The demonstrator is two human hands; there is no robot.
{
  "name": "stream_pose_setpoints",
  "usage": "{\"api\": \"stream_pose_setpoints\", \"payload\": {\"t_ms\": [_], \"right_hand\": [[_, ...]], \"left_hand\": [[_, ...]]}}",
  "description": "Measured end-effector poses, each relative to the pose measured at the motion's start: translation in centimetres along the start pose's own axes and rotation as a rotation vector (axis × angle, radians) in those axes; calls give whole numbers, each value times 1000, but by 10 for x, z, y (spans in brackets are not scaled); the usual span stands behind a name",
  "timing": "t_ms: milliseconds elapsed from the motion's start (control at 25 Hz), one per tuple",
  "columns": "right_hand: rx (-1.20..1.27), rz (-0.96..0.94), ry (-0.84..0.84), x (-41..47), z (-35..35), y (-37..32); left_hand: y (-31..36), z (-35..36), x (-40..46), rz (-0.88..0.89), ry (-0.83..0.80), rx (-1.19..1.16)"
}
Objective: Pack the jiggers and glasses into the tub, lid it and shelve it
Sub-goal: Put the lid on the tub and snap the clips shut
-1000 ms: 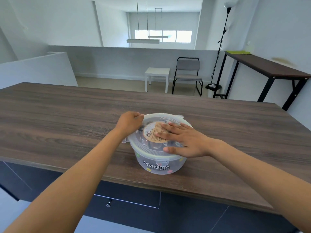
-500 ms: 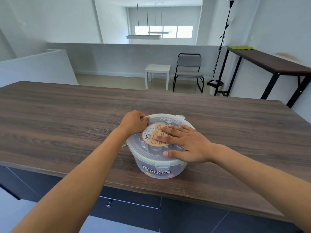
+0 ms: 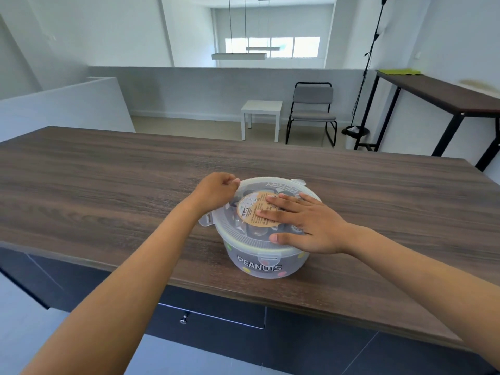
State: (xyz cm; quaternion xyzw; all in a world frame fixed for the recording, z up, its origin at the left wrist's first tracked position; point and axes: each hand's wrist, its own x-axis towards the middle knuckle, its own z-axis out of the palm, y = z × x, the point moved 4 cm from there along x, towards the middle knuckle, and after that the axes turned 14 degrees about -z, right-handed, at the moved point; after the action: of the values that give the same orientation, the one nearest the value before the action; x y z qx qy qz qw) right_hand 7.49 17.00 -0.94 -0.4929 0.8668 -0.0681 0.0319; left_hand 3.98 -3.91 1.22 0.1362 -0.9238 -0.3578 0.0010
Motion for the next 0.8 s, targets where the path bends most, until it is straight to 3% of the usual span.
{"api": "stream_pose_setpoints", "payload": {"t_ms": [120, 240, 400, 640, 800], "right_hand": [[-20, 0, 0, 1, 2, 0], [-17, -3, 0, 0, 1, 0], [-7, -1, 7, 0, 1, 0], [3, -2, 23, 1, -1, -6], [13, -9, 47, 2, 0, -8]], "left_hand": [[-9, -30, -21, -58, 274, 211], [-9, -35, -36, -216, 188, 398], [-11, -25, -44, -387, -28, 126], [-19, -24, -56, -569, -175, -205], [-23, -18, -60, -584, -200, -363]]}}
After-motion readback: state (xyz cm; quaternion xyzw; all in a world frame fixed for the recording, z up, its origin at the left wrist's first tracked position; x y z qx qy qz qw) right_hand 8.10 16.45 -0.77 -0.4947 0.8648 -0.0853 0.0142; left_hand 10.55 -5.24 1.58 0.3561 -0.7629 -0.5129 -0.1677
